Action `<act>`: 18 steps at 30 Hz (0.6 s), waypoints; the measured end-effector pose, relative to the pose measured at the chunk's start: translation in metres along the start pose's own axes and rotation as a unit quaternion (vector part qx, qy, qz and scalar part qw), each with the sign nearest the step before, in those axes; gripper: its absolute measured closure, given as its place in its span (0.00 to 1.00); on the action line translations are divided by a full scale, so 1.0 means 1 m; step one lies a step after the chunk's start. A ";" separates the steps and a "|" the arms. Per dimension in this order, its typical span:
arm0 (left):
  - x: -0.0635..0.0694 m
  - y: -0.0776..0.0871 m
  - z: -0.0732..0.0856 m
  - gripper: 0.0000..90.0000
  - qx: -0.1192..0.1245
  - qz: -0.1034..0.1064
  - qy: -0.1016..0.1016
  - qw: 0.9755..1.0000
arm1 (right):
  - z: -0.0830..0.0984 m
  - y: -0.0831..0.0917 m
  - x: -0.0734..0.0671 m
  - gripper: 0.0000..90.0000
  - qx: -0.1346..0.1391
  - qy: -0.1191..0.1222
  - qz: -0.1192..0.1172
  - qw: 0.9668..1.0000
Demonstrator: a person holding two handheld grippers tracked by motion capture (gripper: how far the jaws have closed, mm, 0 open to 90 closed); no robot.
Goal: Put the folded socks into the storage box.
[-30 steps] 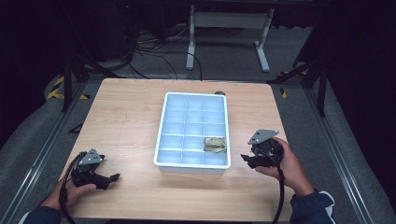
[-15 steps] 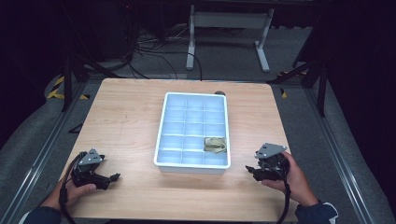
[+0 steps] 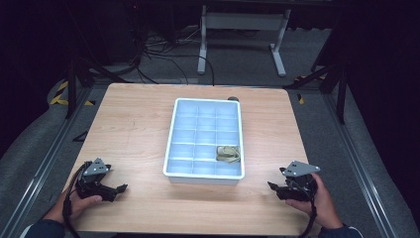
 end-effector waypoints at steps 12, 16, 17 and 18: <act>0.000 0.000 0.000 0.01 0.001 -0.001 0.001 1.000 | 0.032 -0.006 0.005 0.38 0.009 -0.046 0.000 0.999; 0.000 0.000 0.000 0.01 0.001 -0.001 0.001 1.000 | 0.044 -0.007 0.006 0.38 0.011 -0.065 -0.001 0.998; 0.000 0.000 0.000 0.01 0.001 -0.001 0.001 1.000 | 0.048 -0.007 0.007 0.38 0.013 -0.073 -0.001 0.997; 0.000 0.000 0.000 0.01 0.001 -0.001 0.001 1.000 | 0.049 -0.007 0.007 0.38 0.015 -0.076 -0.003 0.997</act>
Point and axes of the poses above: each handheld gripper's, and its own axes: y roughly backward along the jaws, z roughly out of its underside, x roughly to its right, the point moved 9 cm from there along -y, roughly forward along the jaws, and after that the axes turned 9 degrees about -x, right-handed, at the moved point
